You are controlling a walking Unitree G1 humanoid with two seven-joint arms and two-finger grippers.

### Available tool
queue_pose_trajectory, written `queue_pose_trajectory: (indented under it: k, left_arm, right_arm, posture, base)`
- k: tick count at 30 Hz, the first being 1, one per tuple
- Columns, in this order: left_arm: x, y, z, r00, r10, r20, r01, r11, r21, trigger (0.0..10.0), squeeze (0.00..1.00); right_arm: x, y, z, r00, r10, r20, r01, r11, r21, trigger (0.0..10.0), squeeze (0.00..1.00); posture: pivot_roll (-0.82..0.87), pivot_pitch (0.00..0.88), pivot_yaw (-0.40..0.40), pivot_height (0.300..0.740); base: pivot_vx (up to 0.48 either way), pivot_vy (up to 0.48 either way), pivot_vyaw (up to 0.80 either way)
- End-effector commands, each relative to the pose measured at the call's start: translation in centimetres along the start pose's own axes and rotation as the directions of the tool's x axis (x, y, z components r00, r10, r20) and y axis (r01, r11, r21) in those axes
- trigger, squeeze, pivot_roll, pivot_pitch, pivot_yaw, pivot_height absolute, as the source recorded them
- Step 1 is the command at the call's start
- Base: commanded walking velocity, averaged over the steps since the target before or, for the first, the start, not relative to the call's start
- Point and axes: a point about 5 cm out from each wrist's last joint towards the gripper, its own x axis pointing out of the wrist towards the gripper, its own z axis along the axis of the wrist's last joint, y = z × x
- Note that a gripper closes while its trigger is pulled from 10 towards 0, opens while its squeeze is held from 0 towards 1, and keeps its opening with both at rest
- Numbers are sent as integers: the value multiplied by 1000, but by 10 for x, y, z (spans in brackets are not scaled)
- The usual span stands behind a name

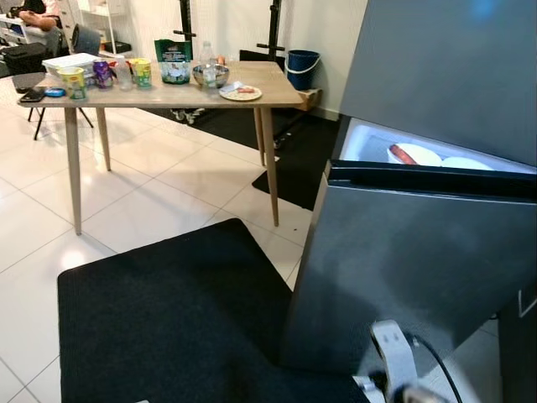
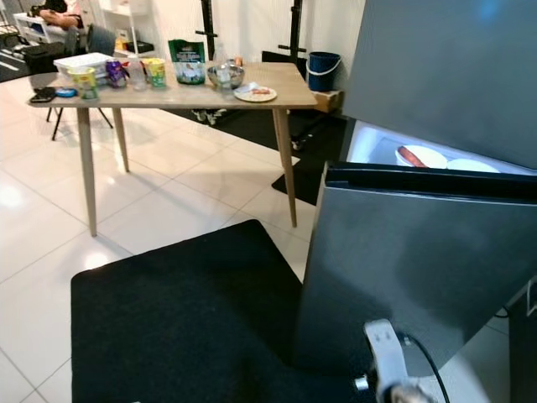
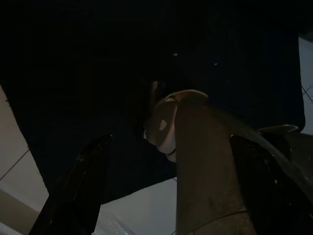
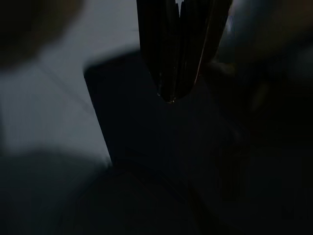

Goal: Restocking fridge

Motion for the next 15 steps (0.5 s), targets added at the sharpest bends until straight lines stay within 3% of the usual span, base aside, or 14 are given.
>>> queue_pose_trajectory:
  k: [1, 6, 7, 8, 15]
  left_arm:
    - [0, -4, -9, 999, -3, -46, 4, 1000, 30, 10000, 0]
    - [0, -3, -8, 999, -1, -48, 3, 999, 40, 10000, 0]
    - [0, -3, -8, 999, 3, -49, 0, 999, 51, 10000, 0]
    - [0, -2, -8, 999, 4, -49, -1, 999, 53, 10000, 0]
    - [0, -2, -9, 998, 5, -69, 1, 997, 80, 10000, 0]
  right_arm:
    - [-5, -7, -23, 996, -42, -76, 44, 999, 21, 10000, 0]
    - [-10, -9, -41, 990, -63, -130, 67, 997, 27, 10000, 0]
    - [-17, -10, -63, 977, -78, -196, 85, 996, 29, 10000, 0]
    - [-20, -10, -70, 973, -82, -218, 90, 995, 30, 10000, 0]
    - [-27, -6, -90, 958, -75, -278, 84, 996, 20, 10000, 0]
  posture:
    - [-94, 0, -66, 740]
    - [-97, 0, -63, 740]
    - [-97, 0, -63, 740]
    - [-97, 0, -61, 740]
    - [-99, 0, -57, 740]
  base:
    - [0, 0, 0]
    - [0, 0, 0]
    - [0, 0, 0]
    - [0, 0, 0]
    - [137, 0, 0]
